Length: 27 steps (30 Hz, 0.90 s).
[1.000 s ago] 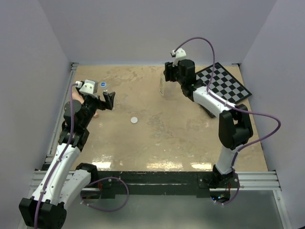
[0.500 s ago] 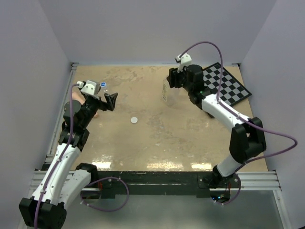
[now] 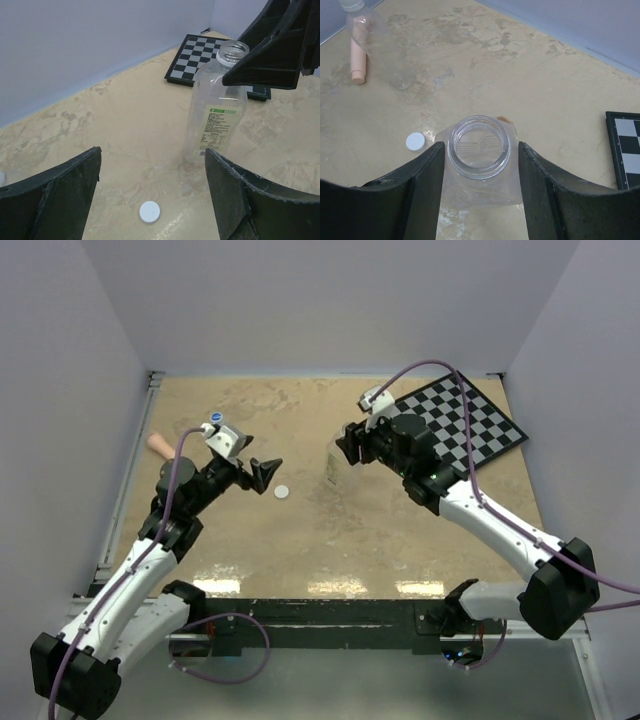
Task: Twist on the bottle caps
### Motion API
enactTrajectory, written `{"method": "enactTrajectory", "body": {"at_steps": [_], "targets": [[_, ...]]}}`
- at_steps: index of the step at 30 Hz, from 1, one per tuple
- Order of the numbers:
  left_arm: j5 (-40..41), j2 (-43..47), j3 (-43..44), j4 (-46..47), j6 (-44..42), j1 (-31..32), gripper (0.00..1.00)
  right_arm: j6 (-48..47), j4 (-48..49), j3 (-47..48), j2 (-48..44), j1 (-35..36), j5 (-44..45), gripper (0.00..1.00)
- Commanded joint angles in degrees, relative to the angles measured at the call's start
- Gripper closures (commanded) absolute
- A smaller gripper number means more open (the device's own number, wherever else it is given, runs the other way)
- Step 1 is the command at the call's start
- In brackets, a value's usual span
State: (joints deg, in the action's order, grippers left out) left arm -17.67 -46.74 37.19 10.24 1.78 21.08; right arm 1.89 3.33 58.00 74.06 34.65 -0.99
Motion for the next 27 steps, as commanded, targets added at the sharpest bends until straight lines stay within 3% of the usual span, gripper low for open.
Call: {"method": "enactTrajectory", "body": {"at_steps": [1,9,16,19,27], "targets": [[-2.54,0.86,-2.47,5.32,-1.52,1.33,0.11,1.45,0.97,-1.13,-4.18,0.32,-0.84,1.00],[-1.93,3.76,-5.99,6.99,-1.42,10.54,0.11,5.22,2.46,-2.19,-9.10,0.68,-7.70,1.00],[2.20,2.19,-4.85,6.99,-3.01,15.03,0.11,11.64,7.30,-4.73,-14.03,0.68,-12.62,1.00],[6.41,0.78,-3.88,7.42,-2.57,17.06,0.12,12.87,7.74,-5.52,-14.82,0.68,-12.89,1.00],[7.82,-4.49,-3.88,13.57,-2.31,21.02,0.14,8.93,4.32,-6.58,-16.14,0.68,-7.80,1.00]]}}
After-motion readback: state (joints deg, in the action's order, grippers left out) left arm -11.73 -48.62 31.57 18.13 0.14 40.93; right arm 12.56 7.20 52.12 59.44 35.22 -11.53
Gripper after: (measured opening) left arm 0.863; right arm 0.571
